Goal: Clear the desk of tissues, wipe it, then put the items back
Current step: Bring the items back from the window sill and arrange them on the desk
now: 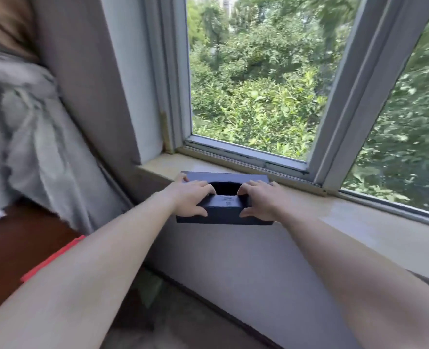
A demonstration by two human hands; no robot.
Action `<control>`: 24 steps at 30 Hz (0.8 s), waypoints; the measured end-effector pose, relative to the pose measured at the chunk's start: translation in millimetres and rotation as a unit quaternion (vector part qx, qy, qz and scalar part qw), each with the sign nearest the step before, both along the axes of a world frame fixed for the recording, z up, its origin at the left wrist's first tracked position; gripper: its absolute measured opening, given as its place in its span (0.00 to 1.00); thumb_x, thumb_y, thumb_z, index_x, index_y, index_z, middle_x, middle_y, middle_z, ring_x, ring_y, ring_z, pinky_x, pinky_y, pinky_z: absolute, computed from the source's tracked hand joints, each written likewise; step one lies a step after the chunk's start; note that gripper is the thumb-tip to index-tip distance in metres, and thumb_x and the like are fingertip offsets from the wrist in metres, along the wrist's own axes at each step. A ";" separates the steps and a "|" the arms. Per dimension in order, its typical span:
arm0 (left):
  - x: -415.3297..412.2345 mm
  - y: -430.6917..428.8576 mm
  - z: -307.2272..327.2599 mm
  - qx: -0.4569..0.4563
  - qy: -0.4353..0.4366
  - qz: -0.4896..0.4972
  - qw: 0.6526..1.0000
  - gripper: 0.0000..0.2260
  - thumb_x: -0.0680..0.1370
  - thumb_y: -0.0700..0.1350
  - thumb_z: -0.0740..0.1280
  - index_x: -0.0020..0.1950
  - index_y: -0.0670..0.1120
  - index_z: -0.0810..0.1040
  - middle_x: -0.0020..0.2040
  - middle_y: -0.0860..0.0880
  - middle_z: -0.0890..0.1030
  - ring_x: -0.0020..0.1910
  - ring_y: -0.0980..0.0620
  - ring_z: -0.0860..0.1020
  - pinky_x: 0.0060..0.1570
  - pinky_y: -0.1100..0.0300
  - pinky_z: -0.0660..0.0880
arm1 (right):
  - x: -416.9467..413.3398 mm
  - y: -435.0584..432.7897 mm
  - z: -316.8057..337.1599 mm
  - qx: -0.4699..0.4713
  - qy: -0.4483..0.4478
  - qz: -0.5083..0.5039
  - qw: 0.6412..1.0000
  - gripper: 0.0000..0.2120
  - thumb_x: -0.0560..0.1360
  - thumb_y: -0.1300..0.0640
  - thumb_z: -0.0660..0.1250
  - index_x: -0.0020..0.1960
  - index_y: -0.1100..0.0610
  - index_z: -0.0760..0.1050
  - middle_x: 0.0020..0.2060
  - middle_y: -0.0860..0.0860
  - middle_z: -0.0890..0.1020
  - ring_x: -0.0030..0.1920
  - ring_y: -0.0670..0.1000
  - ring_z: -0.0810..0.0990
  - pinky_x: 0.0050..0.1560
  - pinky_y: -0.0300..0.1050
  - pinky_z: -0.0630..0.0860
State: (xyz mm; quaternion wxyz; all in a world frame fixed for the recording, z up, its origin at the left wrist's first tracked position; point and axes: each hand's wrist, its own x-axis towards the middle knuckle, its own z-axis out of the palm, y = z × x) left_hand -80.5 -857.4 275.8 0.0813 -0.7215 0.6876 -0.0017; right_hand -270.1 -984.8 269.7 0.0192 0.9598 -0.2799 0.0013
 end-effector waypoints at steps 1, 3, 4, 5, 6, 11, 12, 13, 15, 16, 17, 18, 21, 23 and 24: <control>13.5 16.0 2.1 -0.005 0.007 0.010 1.000 0.25 0.78 0.57 0.65 0.73 0.53 0.64 0.70 0.53 0.70 0.68 0.53 0.69 0.66 0.52 0.60 | 16.2 10.4 1.4 -0.003 -0.006 0.014 1.000 0.28 0.71 0.39 0.70 0.67 0.45 0.68 0.65 0.44 0.73 0.68 0.48 0.68 0.59 0.50 0.65; 40.3 48.1 5.0 -0.015 0.011 0.033 0.999 0.26 0.78 0.57 0.67 0.73 0.51 0.64 0.69 0.52 0.71 0.68 0.51 0.70 0.65 0.54 0.65 | 48.4 32.2 4.8 -0.003 -0.020 0.040 0.999 0.28 0.71 0.39 0.70 0.67 0.45 0.68 0.65 0.44 0.73 0.68 0.48 0.68 0.61 0.50 0.65; 53.6 65.3 5.6 -0.019 0.010 0.047 0.999 0.27 0.78 0.56 0.67 0.73 0.50 0.65 0.69 0.51 0.71 0.68 0.51 0.71 0.64 0.53 0.66 | 65.4 43.7 5.9 0.000 -0.025 0.056 0.998 0.28 0.71 0.39 0.71 0.67 0.45 0.68 0.65 0.44 0.73 0.68 0.48 0.68 0.62 0.50 0.66; 66.5 82.8 5.9 -0.022 0.007 0.061 0.998 0.27 0.77 0.56 0.68 0.73 0.50 0.65 0.68 0.51 0.71 0.68 0.50 0.71 0.65 0.53 0.67 | 82.5 55.7 6.5 0.002 -0.029 0.073 0.997 0.28 0.70 0.39 0.71 0.67 0.45 0.68 0.65 0.44 0.73 0.68 0.48 0.68 0.63 0.50 0.66; 78.9 101.6 6.1 -0.025 0.004 0.077 0.997 0.27 0.77 0.56 0.68 0.73 0.50 0.65 0.68 0.51 0.71 0.68 0.50 0.71 0.65 0.53 0.67 | 99.7 68.4 6.8 0.004 -0.033 0.090 0.995 0.28 0.70 0.39 0.71 0.67 0.45 0.68 0.64 0.44 0.73 0.68 0.48 0.68 0.63 0.49 0.67; 129.4 203.1 5.6 -0.042 -0.011 0.171 0.984 0.26 0.77 0.56 0.68 0.72 0.50 0.66 0.68 0.51 0.72 0.68 0.50 0.71 0.64 0.53 0.68 | 182.4 140.1 6.5 0.024 -0.045 0.180 0.982 0.29 0.71 0.41 0.71 0.69 0.46 0.68 0.64 0.46 0.73 0.67 0.49 0.68 0.59 0.48 0.70; 138.2 224.1 5.9 -0.041 -0.012 0.191 0.981 0.26 0.77 0.56 0.68 0.72 0.50 0.66 0.68 0.51 0.72 0.68 0.49 0.71 0.63 0.53 0.68 | 198.5 155.9 6.4 0.026 -0.046 0.199 0.979 0.29 0.71 0.41 0.71 0.69 0.46 0.68 0.64 0.46 0.73 0.67 0.50 0.69 0.58 0.48 0.70; 147.1 244.7 6.6 -0.039 -0.012 0.214 0.976 0.26 0.77 0.56 0.68 0.73 0.51 0.66 0.69 0.51 0.71 0.68 0.49 0.71 0.63 0.53 0.69 | 214.6 171.7 6.3 0.026 -0.047 0.218 0.974 0.29 0.71 0.41 0.71 0.69 0.46 0.68 0.64 0.46 0.73 0.67 0.50 0.69 0.58 0.48 0.70; 163.0 284.0 7.9 -0.038 -0.007 0.254 0.966 0.26 0.77 0.56 0.68 0.73 0.52 0.65 0.70 0.52 0.71 0.68 0.50 0.70 0.62 0.53 0.69 | 245.7 202.6 5.0 0.025 -0.049 0.256 0.965 0.29 0.71 0.41 0.71 0.69 0.46 0.68 0.64 0.46 0.73 0.67 0.50 0.69 0.59 0.48 0.70; 170.5 302.8 7.5 -0.039 -0.005 0.273 0.961 0.26 0.77 0.56 0.68 0.73 0.52 0.65 0.70 0.53 0.71 0.69 0.51 0.70 0.62 0.53 0.69 | 260.7 217.5 4.4 0.026 -0.049 0.274 0.960 0.29 0.71 0.41 0.71 0.69 0.46 0.68 0.64 0.46 0.73 0.67 0.50 0.69 0.59 0.48 0.70; 176.7 320.8 7.0 -0.040 -0.003 0.291 0.956 0.26 0.77 0.56 0.67 0.73 0.52 0.65 0.69 0.53 0.71 0.69 0.51 0.70 0.63 0.53 0.69 | 275.3 231.8 3.9 0.026 -0.047 0.293 0.954 0.29 0.72 0.41 0.71 0.69 0.46 0.67 0.64 0.46 0.73 0.67 0.50 0.69 0.60 0.49 0.70; 182.4 338.5 5.9 -0.039 -0.003 0.311 0.949 0.26 0.77 0.56 0.67 0.72 0.53 0.65 0.69 0.54 0.71 0.69 0.52 0.70 0.63 0.53 0.69 | 289.8 245.9 3.6 0.027 -0.044 0.312 0.949 0.29 0.72 0.41 0.71 0.70 0.46 0.67 0.64 0.46 0.73 0.67 0.51 0.69 0.60 0.49 0.70; 198.4 387.3 0.7 -0.037 -0.002 0.373 0.927 0.25 0.77 0.56 0.67 0.72 0.53 0.65 0.68 0.53 0.71 0.68 0.51 0.70 0.63 0.52 0.69 | 333.4 286.1 3.6 0.027 -0.033 0.368 0.929 0.29 0.72 0.41 0.70 0.70 0.46 0.67 0.65 0.46 0.72 0.67 0.51 0.68 0.60 0.49 0.69; 208.5 416.9 -3.0 -0.038 0.006 0.416 0.908 0.26 0.78 0.56 0.67 0.73 0.53 0.64 0.68 0.53 0.71 0.68 0.50 0.70 0.63 0.50 0.70 | 362.0 311.9 2.7 0.028 -0.028 0.407 0.913 0.29 0.72 0.41 0.70 0.70 0.46 0.66 0.66 0.46 0.72 0.68 0.51 0.68 0.60 0.49 0.69; 212.9 430.9 -4.3 -0.036 0.011 0.437 0.899 0.26 0.78 0.57 0.67 0.73 0.54 0.64 0.69 0.53 0.70 0.68 0.50 0.70 0.63 0.49 0.71 | 376.0 324.4 1.4 0.028 -0.025 0.427 0.904 0.29 0.72 0.41 0.70 0.71 0.46 0.66 0.66 0.46 0.72 0.68 0.51 0.68 0.60 0.49 0.68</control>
